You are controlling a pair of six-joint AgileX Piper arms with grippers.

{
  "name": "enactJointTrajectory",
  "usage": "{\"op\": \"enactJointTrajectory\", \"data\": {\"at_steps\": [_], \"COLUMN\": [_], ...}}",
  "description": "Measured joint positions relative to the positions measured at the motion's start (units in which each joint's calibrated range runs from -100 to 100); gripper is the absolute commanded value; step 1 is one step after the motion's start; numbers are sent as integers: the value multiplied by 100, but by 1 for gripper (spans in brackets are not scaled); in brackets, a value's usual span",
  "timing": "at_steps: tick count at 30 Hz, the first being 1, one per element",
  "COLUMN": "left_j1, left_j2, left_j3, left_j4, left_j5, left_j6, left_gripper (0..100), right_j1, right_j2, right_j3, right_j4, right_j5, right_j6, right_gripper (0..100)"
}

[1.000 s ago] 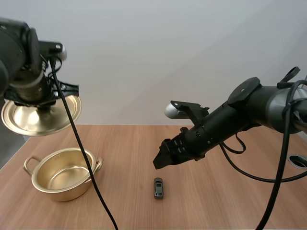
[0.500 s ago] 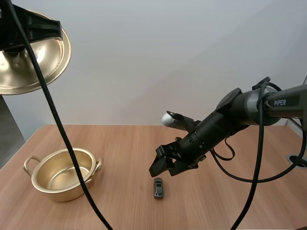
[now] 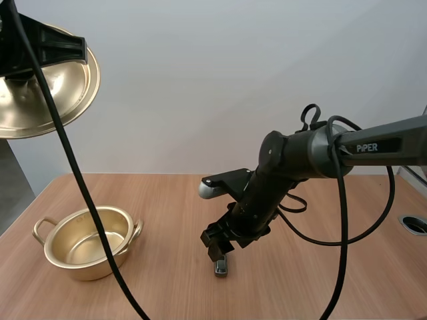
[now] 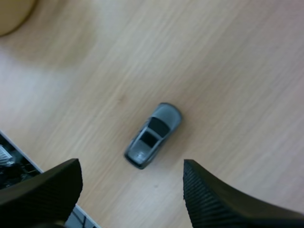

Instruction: Open the pot, put the car inside, and close it

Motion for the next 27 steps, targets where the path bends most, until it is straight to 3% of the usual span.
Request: {"op": "enactJointTrajectory", "data": {"at_steps": [5, 11, 22, 27], "left_j1": [0, 0, 0, 0], "left_j2": [0, 0, 0, 0], "left_j3": [0, 0, 0, 0], "left_j4": [0, 0, 0, 0], "left_j5": [16, 16, -41, -58], "left_j6": [0, 0, 0, 0], "left_gripper": [0, 0, 0, 0], "right_j1": [0, 59, 208, 217], "right_j2": [427, 840, 840, 840], "right_j3": [0, -15, -363, -363], "right_j4": [-873, -1698, -1263, -755], "right_j5": [-133, -348, 117, 344], "right_j6": [579, 631, 596, 237], "right_gripper": [100, 100, 100, 100]}}
